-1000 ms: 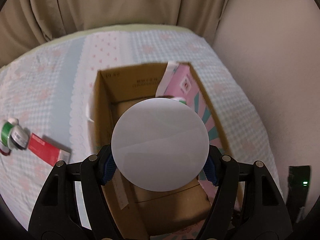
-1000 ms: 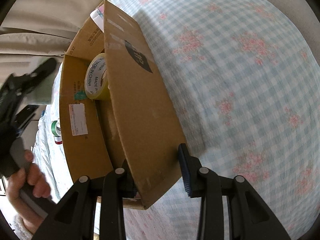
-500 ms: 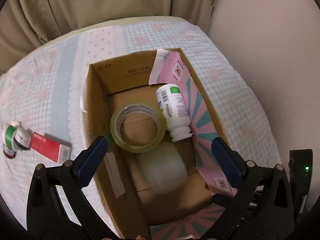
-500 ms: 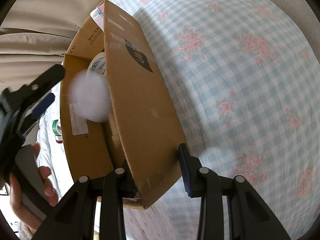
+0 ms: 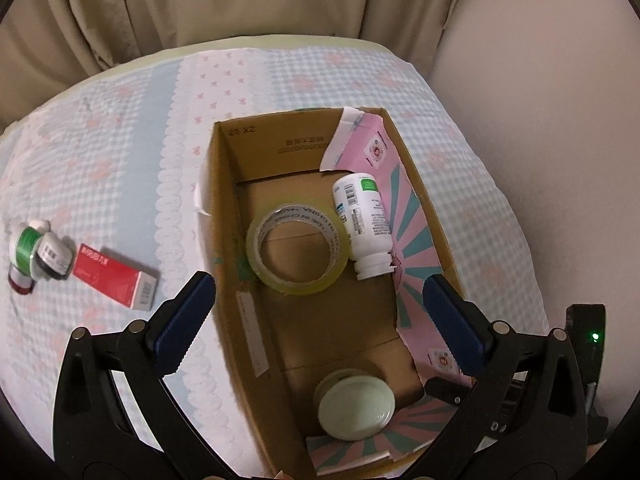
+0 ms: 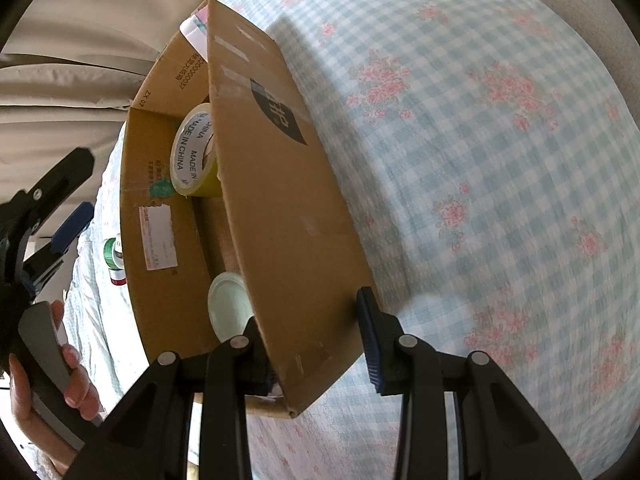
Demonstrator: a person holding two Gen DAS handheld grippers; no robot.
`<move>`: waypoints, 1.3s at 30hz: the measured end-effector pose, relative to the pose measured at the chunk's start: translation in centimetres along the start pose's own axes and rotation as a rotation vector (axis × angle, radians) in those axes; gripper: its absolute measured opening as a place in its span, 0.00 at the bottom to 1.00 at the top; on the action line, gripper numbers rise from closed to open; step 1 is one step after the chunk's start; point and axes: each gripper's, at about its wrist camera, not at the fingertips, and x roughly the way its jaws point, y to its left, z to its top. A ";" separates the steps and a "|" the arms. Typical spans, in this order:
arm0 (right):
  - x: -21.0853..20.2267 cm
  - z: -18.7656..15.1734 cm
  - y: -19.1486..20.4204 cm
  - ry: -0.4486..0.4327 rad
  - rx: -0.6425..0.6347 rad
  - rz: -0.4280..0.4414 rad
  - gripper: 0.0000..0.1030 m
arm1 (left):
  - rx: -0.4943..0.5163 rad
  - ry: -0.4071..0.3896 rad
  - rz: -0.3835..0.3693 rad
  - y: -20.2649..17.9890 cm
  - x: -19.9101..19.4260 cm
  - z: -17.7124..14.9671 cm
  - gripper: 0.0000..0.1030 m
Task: Organize rigid objects
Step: 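Move the left gripper back and grasp the green-labelled jar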
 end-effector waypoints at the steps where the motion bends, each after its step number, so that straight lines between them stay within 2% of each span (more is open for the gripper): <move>1: 0.0 0.0 0.0 0.000 0.001 0.001 0.31 | -0.003 0.000 -0.001 0.2 -0.8 0.0 1.00; 7: -0.1 0.2 -0.1 0.008 -0.013 0.001 0.31 | 0.002 -0.033 -0.009 1.5 -6.9 0.5 1.00; 10: 0.0 0.3 0.0 0.015 -0.025 0.001 0.31 | 0.022 -0.072 0.030 3.2 -10.3 1.0 1.00; 14: 0.0 0.2 0.0 0.015 -0.034 -0.002 0.31 | 0.038 -0.127 0.108 7.8 -13.8 0.6 1.00; 18: 0.0 0.1 0.1 0.006 -0.029 -0.004 0.31 | 0.016 -0.117 0.159 13.2 -14.8 -0.4 1.00; 23: 0.0 -0.1 0.3 -0.005 -0.029 -0.006 0.31 | -0.010 -0.084 0.248 20.5 -14.2 -2.8 1.00; 28: -0.2 -0.3 0.2 -0.021 -0.025 -0.003 0.31 | 0.004 -0.058 0.304 26.3 -12.2 -4.8 1.00; 32: -0.3 -0.4 0.1 -0.034 -0.017 -0.001 0.31 | 0.047 -0.045 0.366 30.4 -9.2 -5.5 1.00; 39: -0.4 -0.4 -0.2 -0.040 -0.023 0.005 0.31 | 0.134 0.011 0.403 35.2 -1.8 -5.3 1.00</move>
